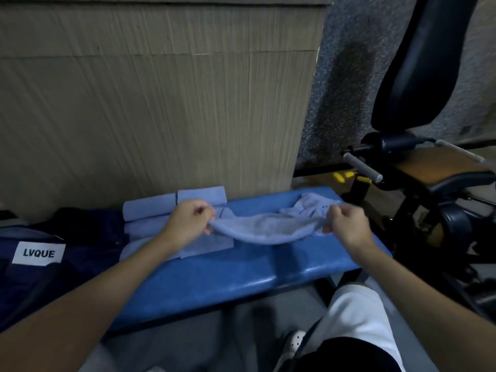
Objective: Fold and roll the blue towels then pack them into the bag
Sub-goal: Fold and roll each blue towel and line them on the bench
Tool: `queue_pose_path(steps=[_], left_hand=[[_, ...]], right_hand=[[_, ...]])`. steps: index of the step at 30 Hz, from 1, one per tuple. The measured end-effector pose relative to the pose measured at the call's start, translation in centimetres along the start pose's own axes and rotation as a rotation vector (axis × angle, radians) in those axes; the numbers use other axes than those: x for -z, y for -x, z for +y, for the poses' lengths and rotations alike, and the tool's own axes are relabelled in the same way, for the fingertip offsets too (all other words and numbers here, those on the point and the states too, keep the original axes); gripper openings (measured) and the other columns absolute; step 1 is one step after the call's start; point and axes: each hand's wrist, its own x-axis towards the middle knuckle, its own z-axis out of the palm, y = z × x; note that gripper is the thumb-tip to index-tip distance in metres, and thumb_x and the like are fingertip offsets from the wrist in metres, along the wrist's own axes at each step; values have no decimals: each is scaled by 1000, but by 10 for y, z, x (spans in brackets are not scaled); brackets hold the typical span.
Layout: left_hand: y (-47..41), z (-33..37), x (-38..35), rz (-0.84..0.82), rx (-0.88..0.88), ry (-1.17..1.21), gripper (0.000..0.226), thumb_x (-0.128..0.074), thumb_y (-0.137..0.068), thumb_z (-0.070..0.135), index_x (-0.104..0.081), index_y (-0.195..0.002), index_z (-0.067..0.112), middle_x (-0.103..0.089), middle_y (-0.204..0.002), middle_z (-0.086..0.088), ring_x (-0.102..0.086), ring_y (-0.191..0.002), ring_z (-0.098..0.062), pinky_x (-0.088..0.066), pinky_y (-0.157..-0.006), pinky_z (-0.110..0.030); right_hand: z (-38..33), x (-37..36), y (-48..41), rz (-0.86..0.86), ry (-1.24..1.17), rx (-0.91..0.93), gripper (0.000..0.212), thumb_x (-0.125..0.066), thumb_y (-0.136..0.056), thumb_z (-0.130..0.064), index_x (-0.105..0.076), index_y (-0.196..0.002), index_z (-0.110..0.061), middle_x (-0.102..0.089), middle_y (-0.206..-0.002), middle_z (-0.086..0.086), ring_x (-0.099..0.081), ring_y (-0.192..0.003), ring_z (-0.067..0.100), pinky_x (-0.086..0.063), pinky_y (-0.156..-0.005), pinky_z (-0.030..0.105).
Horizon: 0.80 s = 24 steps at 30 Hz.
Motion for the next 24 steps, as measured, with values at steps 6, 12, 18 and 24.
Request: queue_pose_path(steps=[6, 12, 18, 24], left_hand=[[43, -64, -33, -270, 159, -166, 27, -53, -91, 1, -65, -68, 4, -67, -65, -16, -62, -45, -15, -52, -45, -29], [44, -77, -36, -275, 125, -319, 24, -55, -80, 19, -62, -63, 4, -66, -61, -12, -64, -55, -21, -53, -55, -38], [16, -71, -44, -200, 33, -404, 25, -58, -86, 18, -60, -64, 7, -64, -65, -8, -61, -62, -17, -52, -62, -37], [-34, -67, -63, -92, 26, -388, 21, -63, -85, 17, -63, -65, 16, -65, -63, -1, -63, -63, -17, -53, -64, -38]], right_hand=[[62, -14, 45, -179, 244, -115, 36, -47, -89, -16, -63, -60, -1, -66, -52, 7, -59, -56, 17, -49, -63, 29], [83, -19, 50, -183, 360, -50, 34, -52, -87, -16, -49, -56, -2, -52, -50, 7, -58, -63, 32, -47, -67, 36], [84, -34, 30, -177, 375, -55, 35, -52, -87, -16, -43, -57, -1, -40, -51, 8, -40, -61, 29, -37, -64, 36], [85, -66, -7, -208, 291, -105, 31, -51, -88, -18, -50, -61, -2, -53, -57, 10, -48, -63, 26, -41, -62, 35]])
